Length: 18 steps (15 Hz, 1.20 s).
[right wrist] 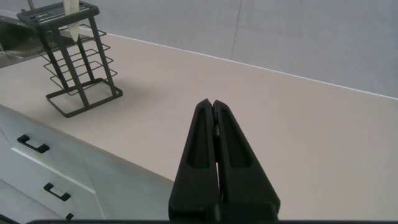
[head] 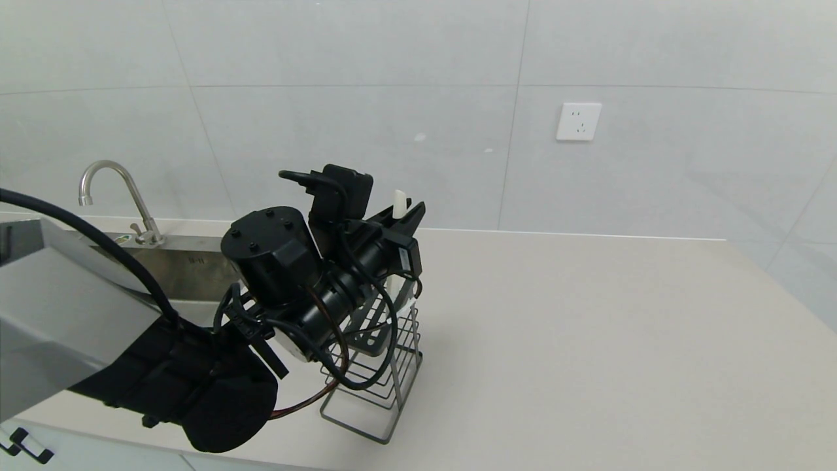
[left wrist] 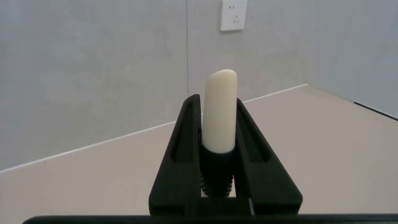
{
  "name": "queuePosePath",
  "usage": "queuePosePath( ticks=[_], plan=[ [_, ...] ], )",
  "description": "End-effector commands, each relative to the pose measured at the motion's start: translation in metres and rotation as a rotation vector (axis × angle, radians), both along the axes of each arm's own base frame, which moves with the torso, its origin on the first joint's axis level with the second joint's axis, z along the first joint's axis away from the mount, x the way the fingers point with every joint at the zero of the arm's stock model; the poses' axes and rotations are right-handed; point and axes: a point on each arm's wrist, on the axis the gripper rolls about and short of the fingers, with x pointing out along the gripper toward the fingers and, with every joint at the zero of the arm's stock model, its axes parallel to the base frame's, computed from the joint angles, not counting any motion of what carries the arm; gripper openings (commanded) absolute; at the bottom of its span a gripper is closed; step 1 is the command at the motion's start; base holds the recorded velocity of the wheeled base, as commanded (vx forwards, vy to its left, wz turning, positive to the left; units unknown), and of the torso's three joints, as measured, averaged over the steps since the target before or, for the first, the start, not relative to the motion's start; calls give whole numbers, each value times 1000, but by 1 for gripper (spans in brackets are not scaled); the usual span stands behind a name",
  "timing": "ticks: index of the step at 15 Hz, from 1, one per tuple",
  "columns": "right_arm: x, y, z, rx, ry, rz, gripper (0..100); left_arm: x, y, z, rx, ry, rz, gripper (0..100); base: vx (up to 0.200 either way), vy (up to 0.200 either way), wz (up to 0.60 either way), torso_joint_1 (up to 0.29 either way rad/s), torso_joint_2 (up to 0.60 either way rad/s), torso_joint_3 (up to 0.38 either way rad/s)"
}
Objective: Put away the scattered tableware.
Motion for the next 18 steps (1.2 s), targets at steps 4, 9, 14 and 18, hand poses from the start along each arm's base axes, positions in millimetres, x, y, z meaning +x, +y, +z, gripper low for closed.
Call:
queuePosePath(
  ticks=[4,9,14,18],
  plan=[
    [0,0,0,0,1,0,0,0,0,-4,7,11,0,0,0,0,0,0,0,0],
    [0,0,0,0,1,0,0,2,-2,-12,18,22,-1,0,0,0,0,0,0,0],
    [0,0,0,0,1,0,0,0,0,-12,21,25,-1,0,0,0,0,0,0,0],
    [0,0,0,0,1,0,0,0,0,-13,22,29,0,0,0,0,0,0,0,0]
  ],
)
